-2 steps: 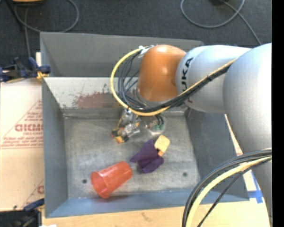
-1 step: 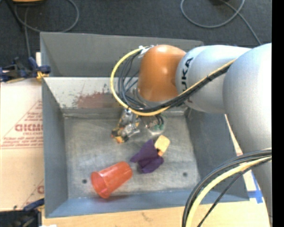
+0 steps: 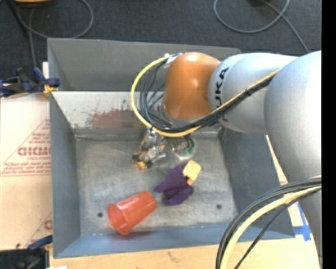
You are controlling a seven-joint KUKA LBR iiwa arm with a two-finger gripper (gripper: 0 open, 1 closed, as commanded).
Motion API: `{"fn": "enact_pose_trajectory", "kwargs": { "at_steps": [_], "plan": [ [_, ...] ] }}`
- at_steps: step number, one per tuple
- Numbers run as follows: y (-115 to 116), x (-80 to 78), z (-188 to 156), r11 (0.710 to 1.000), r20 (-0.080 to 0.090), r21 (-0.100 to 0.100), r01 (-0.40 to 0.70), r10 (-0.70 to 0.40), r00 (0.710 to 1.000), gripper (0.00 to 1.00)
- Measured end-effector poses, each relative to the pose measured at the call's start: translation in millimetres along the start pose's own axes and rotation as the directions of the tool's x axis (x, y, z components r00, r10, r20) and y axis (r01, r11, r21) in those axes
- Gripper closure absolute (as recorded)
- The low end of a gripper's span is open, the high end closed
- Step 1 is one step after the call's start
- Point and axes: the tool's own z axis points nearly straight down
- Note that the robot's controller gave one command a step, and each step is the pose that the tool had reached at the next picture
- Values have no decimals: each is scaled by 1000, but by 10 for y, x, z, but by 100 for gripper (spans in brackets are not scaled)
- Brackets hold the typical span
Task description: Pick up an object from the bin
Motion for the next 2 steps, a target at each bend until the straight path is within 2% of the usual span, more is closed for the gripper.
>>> {"fn": "enact_pose_trajectory", "kwargs": {
  "at_steps": [2],
  "plan": [
    [-5,89,-673,1000,-10,10,1,-1,1000,100]
  ]
}}
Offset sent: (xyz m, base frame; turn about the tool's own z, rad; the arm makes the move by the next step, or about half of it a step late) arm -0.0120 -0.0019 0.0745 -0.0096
